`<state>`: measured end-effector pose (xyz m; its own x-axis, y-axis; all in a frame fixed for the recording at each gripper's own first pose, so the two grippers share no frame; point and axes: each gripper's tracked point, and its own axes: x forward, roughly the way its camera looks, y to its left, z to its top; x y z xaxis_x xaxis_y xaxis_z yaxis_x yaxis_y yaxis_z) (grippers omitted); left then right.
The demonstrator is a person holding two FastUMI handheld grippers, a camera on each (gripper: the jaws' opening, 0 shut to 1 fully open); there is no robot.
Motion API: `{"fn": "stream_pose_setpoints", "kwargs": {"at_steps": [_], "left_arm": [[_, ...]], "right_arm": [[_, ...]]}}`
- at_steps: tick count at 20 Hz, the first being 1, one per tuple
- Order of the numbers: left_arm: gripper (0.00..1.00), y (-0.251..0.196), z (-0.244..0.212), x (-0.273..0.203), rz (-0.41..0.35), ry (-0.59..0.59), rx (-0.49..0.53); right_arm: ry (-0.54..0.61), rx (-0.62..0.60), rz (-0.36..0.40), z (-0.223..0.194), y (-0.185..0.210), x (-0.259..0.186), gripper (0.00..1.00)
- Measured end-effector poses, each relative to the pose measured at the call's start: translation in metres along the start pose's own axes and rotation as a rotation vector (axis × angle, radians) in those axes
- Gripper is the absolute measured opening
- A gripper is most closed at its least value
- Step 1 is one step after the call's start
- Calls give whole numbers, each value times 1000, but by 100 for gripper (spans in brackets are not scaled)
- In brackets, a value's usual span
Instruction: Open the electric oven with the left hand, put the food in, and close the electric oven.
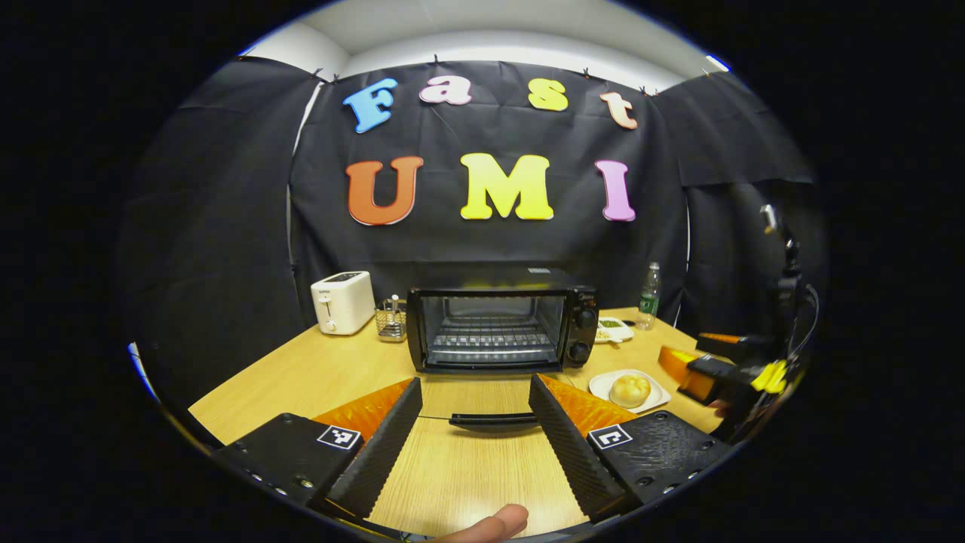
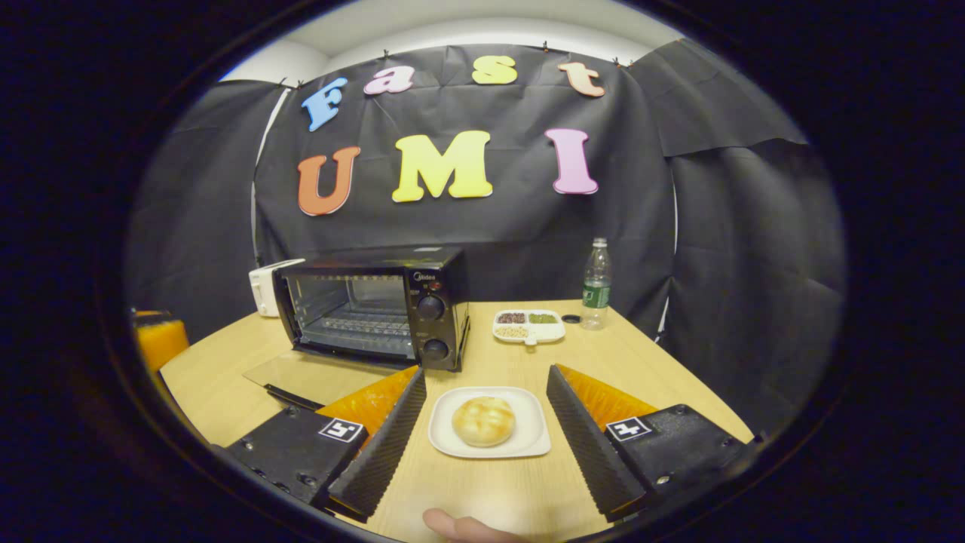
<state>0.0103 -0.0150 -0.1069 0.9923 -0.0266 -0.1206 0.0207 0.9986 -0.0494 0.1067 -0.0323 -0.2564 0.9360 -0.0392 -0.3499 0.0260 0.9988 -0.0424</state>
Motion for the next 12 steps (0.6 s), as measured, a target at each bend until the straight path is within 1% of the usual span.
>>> {"fn": "stream_pose_setpoints", "kwargs": {"at_steps": [2, 4, 6, 9, 11, 12], "left_arm": [[94, 14, 15, -18, 23, -26, -20], [94, 26, 29, -33, 41, -61, -14], [94, 32, 37, -46, 44, -77, -16], [94, 40, 50, -61, 50, -115, -6], [94, 40, 48, -67, 40, -118, 4], [94, 37, 46, -71, 28, -113, 1]], "right_arm": [[54, 0, -3, -20, 2, 22, 100], [125, 1, -21, -42, -1, 43, 100], [153, -11, -61, -53, -6, 58, 100], [216, 9, -57, -72, -1, 75, 100], [256, 22, -82, -80, -3, 81, 100], [264, 28, -81, -81, 0, 82, 100]]}}
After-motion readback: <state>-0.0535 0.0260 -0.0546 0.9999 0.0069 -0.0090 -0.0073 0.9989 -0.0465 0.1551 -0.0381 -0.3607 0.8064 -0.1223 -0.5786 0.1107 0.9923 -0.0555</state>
